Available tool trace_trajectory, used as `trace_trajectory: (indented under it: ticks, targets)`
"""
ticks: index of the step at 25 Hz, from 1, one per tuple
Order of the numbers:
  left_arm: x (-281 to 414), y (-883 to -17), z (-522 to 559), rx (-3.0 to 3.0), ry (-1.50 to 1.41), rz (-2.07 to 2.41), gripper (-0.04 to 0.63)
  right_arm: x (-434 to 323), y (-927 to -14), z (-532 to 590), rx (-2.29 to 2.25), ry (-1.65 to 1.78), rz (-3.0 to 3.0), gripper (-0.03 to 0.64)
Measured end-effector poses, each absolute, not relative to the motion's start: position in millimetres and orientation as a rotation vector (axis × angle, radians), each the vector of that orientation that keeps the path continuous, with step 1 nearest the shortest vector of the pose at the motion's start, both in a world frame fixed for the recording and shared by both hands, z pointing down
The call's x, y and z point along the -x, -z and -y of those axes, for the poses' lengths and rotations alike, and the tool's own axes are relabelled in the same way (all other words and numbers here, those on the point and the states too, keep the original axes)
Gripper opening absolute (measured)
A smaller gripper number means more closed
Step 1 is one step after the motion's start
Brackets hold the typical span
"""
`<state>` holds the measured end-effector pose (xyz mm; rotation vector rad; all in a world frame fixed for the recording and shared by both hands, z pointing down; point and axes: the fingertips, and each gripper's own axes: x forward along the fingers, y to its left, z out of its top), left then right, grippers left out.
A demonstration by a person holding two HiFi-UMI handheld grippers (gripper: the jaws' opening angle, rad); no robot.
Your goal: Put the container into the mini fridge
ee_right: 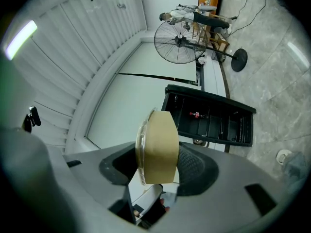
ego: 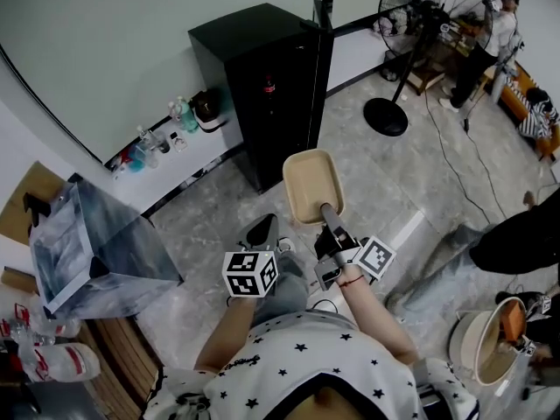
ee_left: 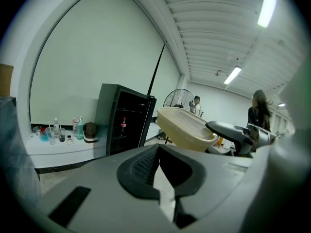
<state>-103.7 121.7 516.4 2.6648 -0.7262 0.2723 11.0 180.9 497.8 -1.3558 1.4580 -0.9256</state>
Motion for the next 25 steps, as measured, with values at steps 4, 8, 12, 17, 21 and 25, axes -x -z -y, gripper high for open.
trace_trajectory:
  ticks: [4, 8, 12, 17, 21, 25]
  targets:
    - [88, -516, -97, -2.666, -0.271, 0.736, 0.012, -28, -496, -158, 1.356, 0.921, -1.469, 0.209]
    - [67, -515, -70, -2.677, -0.266, 0.733, 0.012, -49, -494, -131, 1.351, 0.913, -1.472, 0.209]
    - [45, -514, -40, -2.683, -0.27, 0.731, 0.012, -72, -495, -102, 1.359, 0.917, -1.477, 0.209]
    - [17, -507, 1, -2.685, -0.28, 0.718, 0.012, -99, -484, -59, 1.351, 0.912, -1.478, 0.209]
    - [-3, -503, 31, -2.69, -0.281, 0.711, 0.012, -119, -481, -31, 1.354, 0.908, -1.47, 0.209]
    - [-21, -500, 59, -2.688, -0.276, 0.713, 0.012, -136, -479, -3, 1.346, 0.913, -1.461, 0.209]
